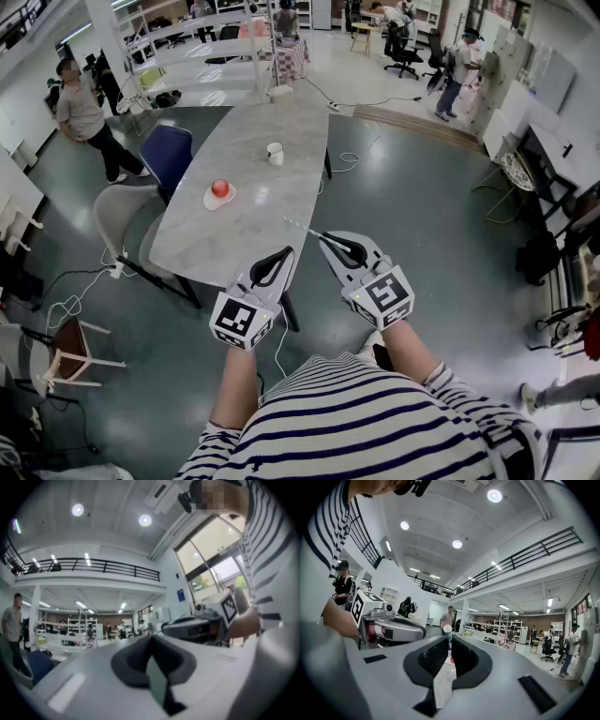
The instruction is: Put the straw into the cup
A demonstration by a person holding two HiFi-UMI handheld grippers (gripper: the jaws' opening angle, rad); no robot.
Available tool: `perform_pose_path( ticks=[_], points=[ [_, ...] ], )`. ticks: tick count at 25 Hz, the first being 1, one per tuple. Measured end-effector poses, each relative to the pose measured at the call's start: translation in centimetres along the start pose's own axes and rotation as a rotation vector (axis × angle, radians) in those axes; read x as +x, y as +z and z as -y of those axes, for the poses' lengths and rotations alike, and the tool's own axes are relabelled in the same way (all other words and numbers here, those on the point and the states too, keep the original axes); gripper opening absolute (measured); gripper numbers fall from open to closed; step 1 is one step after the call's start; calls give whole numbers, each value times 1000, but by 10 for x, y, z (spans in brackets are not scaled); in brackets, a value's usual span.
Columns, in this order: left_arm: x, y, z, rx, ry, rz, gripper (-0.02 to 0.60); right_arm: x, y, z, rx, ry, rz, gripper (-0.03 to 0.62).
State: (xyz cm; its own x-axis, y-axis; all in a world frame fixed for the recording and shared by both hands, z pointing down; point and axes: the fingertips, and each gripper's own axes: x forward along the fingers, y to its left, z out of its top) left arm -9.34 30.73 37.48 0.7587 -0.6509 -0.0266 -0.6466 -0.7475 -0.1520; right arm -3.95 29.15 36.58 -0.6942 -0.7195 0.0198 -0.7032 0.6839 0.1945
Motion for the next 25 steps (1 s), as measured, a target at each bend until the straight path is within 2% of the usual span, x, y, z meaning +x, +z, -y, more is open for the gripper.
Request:
perform_pose_path(
  ticks=[12,18,25],
  points=[
    [1,-1,-1,2,0,-3,8,3,1,2,6,1,7,24],
    [4,-2,1,0,0,-4,8,-4,11,9,4,-41,62,25],
    [16,-4,0,-5,5,-8,8,0,5,14,4,-16,46,23]
  ],
)
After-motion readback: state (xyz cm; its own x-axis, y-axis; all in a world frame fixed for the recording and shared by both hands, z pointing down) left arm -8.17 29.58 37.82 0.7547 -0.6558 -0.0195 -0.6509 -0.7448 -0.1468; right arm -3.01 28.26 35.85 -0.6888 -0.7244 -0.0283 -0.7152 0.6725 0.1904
